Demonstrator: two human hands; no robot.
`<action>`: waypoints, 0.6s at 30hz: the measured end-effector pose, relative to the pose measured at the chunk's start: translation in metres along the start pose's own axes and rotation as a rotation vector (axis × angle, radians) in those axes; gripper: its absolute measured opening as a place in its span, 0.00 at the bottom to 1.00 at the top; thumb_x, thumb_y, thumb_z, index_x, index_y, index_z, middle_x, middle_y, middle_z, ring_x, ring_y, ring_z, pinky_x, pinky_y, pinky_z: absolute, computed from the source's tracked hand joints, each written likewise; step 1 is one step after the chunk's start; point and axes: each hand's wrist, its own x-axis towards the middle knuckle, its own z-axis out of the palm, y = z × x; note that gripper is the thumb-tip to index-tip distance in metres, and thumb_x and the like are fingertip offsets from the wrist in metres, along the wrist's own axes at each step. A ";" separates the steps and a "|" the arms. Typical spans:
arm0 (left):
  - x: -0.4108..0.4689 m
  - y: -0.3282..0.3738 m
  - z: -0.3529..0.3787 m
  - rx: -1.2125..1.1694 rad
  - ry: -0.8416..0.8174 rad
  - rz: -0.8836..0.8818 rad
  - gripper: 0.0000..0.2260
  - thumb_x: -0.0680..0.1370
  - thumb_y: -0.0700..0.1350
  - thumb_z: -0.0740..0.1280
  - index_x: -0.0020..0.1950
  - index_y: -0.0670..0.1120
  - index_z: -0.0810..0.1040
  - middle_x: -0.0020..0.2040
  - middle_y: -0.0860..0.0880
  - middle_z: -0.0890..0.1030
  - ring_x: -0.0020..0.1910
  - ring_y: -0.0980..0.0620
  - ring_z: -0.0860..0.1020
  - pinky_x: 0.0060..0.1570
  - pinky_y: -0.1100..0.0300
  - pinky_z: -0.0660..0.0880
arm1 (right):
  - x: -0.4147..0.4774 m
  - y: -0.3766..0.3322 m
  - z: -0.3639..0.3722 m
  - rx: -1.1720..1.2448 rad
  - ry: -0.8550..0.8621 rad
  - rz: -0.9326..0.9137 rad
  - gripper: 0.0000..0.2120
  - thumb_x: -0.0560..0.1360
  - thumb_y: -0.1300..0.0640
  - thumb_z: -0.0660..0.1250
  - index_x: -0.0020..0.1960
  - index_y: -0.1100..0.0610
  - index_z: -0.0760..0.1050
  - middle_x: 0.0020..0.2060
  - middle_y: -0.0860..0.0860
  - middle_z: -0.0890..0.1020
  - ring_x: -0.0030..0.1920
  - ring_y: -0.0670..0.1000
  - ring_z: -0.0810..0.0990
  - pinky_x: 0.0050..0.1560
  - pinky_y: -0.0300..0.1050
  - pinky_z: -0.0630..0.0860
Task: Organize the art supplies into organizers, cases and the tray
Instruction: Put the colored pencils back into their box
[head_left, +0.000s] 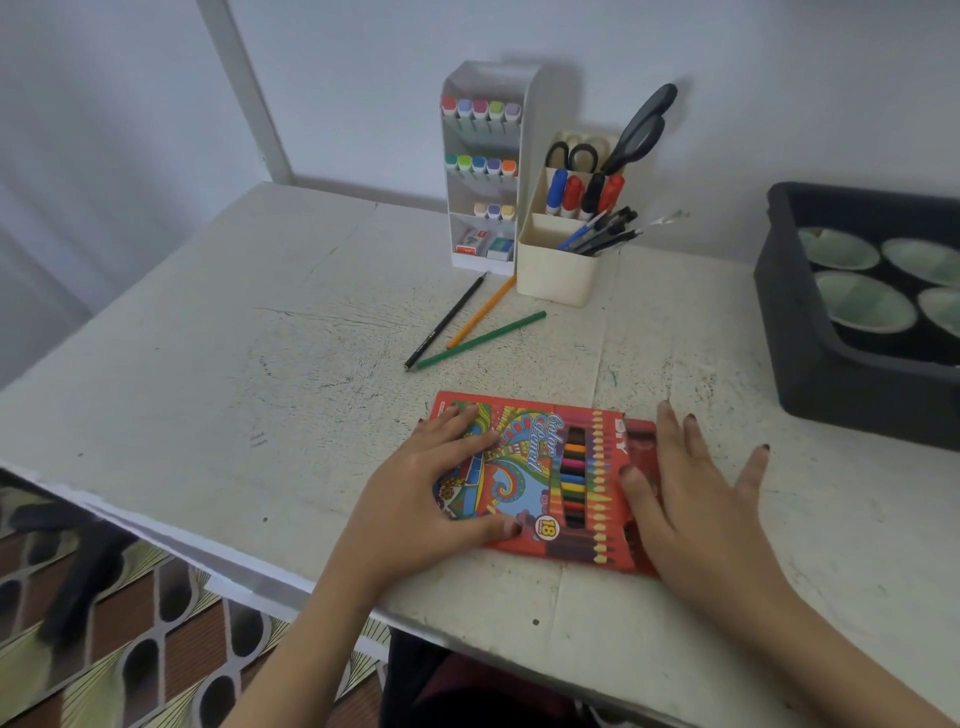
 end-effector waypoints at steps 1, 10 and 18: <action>0.000 0.000 0.000 0.000 0.000 -0.001 0.34 0.60 0.72 0.67 0.65 0.69 0.66 0.68 0.74 0.55 0.69 0.76 0.50 0.64 0.79 0.43 | 0.000 0.000 0.002 0.025 -0.003 -0.013 0.35 0.75 0.36 0.34 0.75 0.53 0.31 0.77 0.48 0.48 0.76 0.46 0.41 0.65 0.54 0.20; 0.000 0.002 0.000 -0.005 0.006 -0.003 0.35 0.60 0.73 0.67 0.66 0.67 0.68 0.68 0.73 0.56 0.70 0.75 0.51 0.65 0.79 0.44 | 0.000 -0.014 0.009 0.299 0.045 0.011 0.40 0.70 0.31 0.37 0.73 0.48 0.27 0.76 0.48 0.57 0.76 0.46 0.45 0.60 0.40 0.16; 0.001 0.001 0.001 -0.018 0.010 -0.025 0.35 0.60 0.72 0.68 0.66 0.67 0.69 0.69 0.72 0.57 0.71 0.72 0.53 0.66 0.78 0.45 | 0.000 -0.023 -0.010 0.589 -0.085 0.020 0.37 0.72 0.28 0.42 0.74 0.41 0.32 0.64 0.31 0.59 0.71 0.43 0.40 0.69 0.49 0.25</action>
